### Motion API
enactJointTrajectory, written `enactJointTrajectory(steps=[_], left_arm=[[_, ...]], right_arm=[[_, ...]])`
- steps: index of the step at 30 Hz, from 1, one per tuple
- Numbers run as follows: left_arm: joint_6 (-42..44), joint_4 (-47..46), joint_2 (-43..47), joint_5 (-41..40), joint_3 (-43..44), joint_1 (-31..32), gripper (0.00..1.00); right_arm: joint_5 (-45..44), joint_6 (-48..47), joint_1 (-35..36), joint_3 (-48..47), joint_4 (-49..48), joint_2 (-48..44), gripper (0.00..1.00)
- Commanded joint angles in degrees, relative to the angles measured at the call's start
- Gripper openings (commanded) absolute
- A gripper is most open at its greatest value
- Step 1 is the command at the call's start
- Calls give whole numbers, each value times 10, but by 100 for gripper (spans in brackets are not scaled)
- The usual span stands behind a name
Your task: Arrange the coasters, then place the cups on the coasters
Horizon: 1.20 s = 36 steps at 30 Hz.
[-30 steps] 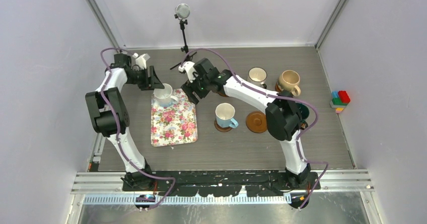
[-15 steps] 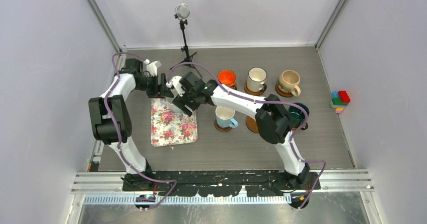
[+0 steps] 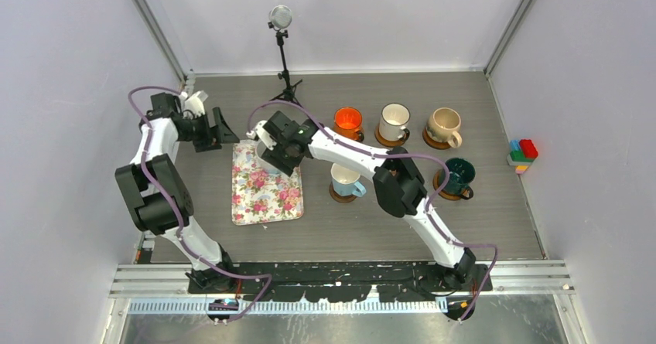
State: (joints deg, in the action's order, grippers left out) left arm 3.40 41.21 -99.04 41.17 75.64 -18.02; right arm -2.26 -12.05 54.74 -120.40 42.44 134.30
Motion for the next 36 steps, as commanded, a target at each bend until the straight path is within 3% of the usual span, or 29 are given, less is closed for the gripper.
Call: enactJointTrajectory(steps=[1, 9, 14, 18, 28, 36], left_arm=[[6, 17, 21, 31, 17, -23, 84], [18, 22, 16, 42, 16, -40, 84], [25, 26, 16, 44, 12, -43, 84], [38, 32, 18, 38, 6, -45, 84], [68, 65, 40, 21, 6, -53, 84], [75, 85, 79, 8, 10, -54, 86]], right_arm=[[-1, -17, 5, -59, 35, 20, 60], [-7, -25, 8, -98, 58, 45, 45], [-3, -22, 9, -103, 58, 38, 26], [4, -8, 9, -111, 56, 25, 1], [15, 6, 7, -78, 35, -125, 0], [14, 32, -55, 43, 15, -285, 0]])
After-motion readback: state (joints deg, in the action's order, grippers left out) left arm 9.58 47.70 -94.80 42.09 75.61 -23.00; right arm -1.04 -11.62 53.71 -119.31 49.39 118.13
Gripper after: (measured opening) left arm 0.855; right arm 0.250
